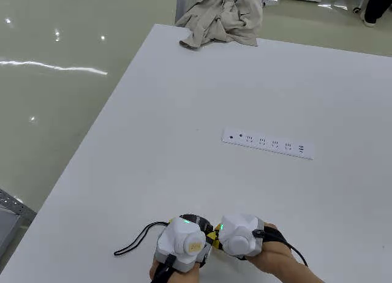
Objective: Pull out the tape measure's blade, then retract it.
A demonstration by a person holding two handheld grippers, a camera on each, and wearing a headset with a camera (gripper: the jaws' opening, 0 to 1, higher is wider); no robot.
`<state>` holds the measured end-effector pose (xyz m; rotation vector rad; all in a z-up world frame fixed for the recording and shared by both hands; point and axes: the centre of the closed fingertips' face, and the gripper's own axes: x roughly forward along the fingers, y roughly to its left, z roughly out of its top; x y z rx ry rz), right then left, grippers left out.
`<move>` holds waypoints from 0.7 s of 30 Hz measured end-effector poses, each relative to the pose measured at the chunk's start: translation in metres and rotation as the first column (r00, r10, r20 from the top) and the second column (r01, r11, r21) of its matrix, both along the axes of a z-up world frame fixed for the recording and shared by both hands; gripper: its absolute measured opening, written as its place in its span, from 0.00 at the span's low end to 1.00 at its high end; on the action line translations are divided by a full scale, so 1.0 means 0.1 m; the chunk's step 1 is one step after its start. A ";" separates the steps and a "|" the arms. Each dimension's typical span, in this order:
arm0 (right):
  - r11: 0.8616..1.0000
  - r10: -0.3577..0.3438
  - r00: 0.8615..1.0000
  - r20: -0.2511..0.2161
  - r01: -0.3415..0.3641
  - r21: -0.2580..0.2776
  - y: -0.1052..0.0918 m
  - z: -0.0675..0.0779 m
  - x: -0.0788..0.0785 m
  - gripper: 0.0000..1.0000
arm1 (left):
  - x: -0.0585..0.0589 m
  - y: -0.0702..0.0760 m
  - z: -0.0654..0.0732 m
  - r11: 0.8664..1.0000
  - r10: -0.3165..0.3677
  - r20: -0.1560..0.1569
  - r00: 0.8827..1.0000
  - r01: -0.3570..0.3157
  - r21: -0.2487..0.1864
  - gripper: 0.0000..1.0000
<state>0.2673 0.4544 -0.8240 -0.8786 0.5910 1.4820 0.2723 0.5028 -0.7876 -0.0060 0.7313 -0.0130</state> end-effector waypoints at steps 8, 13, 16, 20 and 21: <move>1.000 -0.029 1.000 0.007 0.029 0.001 -0.02 0.00 0.00 0.18 | -0.01 0.00 0.02 1.000 -0.010 0.009 1.000 0.010 -0.002 0.59; 0.998 -0.069 0.998 -0.008 0.070 0.009 -0.07 0.00 0.01 0.22 | 0.00 0.00 -0.01 1.000 -0.010 0.013 1.000 0.010 -0.020 0.59; 0.993 -0.115 0.993 -0.030 0.116 0.020 -0.10 0.02 0.01 0.24 | -0.02 0.00 0.03 0.999 -0.010 0.016 1.000 0.010 -0.039 0.59; 0.985 -0.163 0.986 -0.037 0.164 0.044 -0.14 0.02 0.00 0.25 | -0.02 0.00 0.02 0.999 -0.015 0.019 1.000 0.016 -0.051 0.60; 0.983 -0.175 0.984 -0.040 0.177 0.049 -0.15 0.02 0.00 0.25 | -0.02 -0.01 0.02 0.998 -0.018 0.018 1.000 0.019 -0.055 0.60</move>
